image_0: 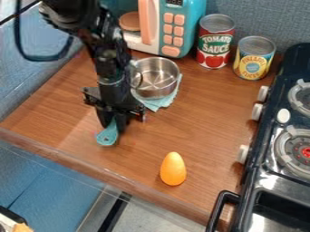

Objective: Moved the brush to the middle low side of the table

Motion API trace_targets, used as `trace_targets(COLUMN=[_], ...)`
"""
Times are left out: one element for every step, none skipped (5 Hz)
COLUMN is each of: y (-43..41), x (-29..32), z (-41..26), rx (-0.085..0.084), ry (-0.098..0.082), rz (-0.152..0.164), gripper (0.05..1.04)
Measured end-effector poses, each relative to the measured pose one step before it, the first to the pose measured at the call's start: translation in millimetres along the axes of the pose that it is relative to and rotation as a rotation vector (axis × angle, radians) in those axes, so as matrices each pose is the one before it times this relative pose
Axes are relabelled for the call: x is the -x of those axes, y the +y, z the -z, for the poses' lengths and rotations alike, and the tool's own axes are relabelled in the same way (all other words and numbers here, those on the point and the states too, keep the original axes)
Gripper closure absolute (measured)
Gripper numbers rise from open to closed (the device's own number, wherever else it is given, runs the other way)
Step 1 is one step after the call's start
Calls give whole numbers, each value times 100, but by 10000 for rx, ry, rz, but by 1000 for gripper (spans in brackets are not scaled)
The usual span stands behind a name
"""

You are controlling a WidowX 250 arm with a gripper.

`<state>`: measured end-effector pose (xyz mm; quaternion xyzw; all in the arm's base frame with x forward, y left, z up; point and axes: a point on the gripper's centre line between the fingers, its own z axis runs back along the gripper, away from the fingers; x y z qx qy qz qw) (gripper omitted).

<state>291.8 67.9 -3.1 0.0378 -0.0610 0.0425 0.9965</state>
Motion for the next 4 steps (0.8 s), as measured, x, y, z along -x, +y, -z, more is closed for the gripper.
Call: trace_targets(y=[-40, -411, 850, 690], x=[-152, 873, -440, 175], z=[241, -136, -3218, -2438], rx=[-162, 277, 123, 271], ry=[12, 216, -659, -178], rz=[253, 240, -570, -136], gripper=[665, 351, 102, 81])
